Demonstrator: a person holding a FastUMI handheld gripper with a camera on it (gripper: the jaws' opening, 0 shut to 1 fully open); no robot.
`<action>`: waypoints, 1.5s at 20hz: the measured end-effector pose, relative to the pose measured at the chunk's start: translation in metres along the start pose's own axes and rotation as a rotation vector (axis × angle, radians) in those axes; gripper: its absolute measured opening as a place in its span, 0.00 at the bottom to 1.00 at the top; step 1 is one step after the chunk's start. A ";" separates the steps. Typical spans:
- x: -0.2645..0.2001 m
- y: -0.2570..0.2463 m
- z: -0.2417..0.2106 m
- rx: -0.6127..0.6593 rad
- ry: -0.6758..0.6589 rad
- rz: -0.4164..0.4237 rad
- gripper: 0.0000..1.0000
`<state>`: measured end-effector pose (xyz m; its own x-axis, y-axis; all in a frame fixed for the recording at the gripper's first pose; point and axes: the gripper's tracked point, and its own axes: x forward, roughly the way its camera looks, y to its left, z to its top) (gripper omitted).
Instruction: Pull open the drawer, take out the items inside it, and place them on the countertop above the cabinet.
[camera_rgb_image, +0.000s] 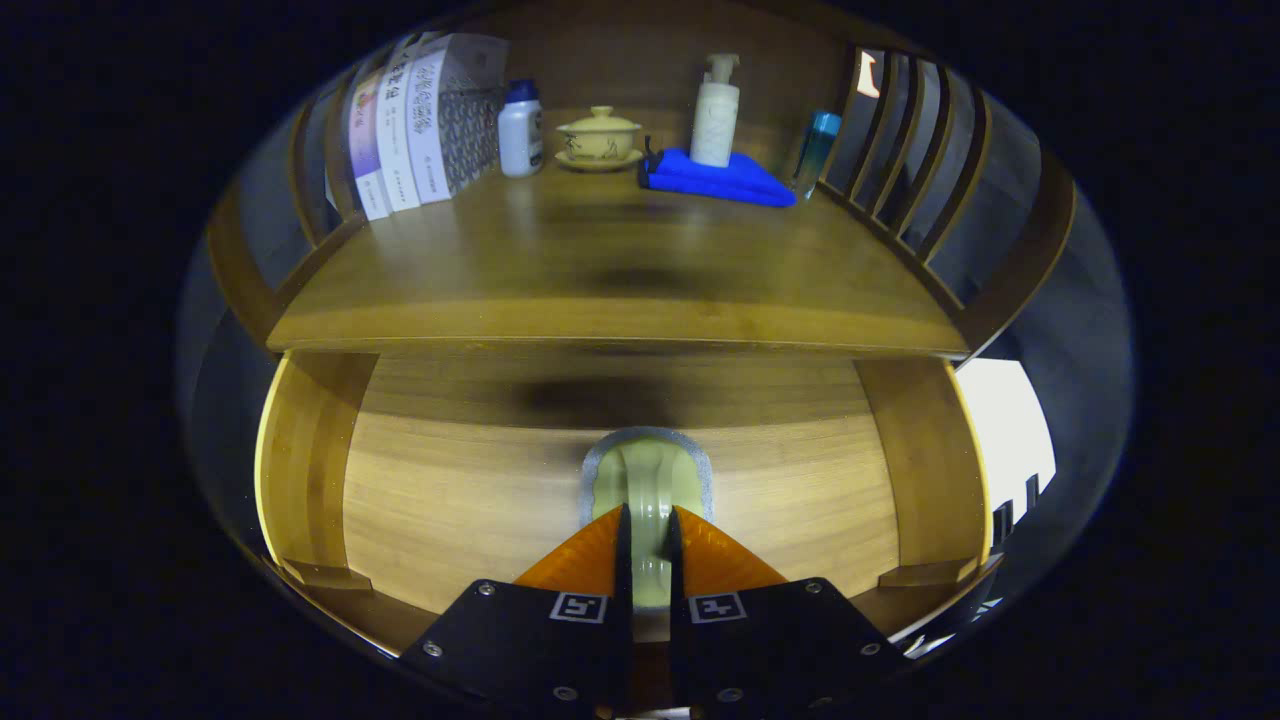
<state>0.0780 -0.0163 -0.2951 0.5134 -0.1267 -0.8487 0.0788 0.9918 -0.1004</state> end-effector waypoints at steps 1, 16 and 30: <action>-0.012 0.000 0.004 0.004 -0.025 0.001 0.16; -0.047 0.022 0.151 0.036 -0.335 0.110 0.15; 0.026 0.029 0.214 0.074 -0.369 0.179 0.18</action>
<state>0.2765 0.0061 -0.2085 0.7955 0.0377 -0.6048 0.0147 0.9966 0.0814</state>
